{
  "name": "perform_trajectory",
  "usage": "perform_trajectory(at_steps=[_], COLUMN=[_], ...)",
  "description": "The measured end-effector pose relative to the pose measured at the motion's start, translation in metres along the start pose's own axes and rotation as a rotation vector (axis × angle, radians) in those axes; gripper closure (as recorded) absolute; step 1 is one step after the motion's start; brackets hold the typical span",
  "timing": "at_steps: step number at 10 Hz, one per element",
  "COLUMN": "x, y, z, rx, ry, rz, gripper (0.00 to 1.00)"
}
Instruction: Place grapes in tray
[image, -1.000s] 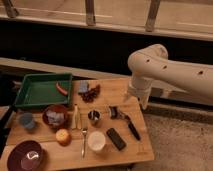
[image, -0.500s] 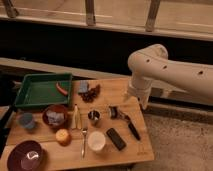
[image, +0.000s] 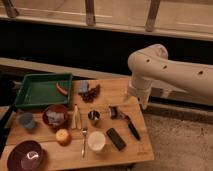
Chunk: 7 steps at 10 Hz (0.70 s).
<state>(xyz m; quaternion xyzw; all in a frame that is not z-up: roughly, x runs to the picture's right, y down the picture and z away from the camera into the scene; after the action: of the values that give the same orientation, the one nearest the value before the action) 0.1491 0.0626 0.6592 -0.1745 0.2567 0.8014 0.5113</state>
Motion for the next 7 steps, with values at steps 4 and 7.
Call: perform_trajectory(at_steps=[4, 7], x=[-0.024, -0.052], y=[0.014, 0.061], z=[0.004, 0.01], rx=[-0.071, -0.168], ry=[-0.038, -0.08], rz=[-0.044, -0.097], gripper=[0.35, 0.35])
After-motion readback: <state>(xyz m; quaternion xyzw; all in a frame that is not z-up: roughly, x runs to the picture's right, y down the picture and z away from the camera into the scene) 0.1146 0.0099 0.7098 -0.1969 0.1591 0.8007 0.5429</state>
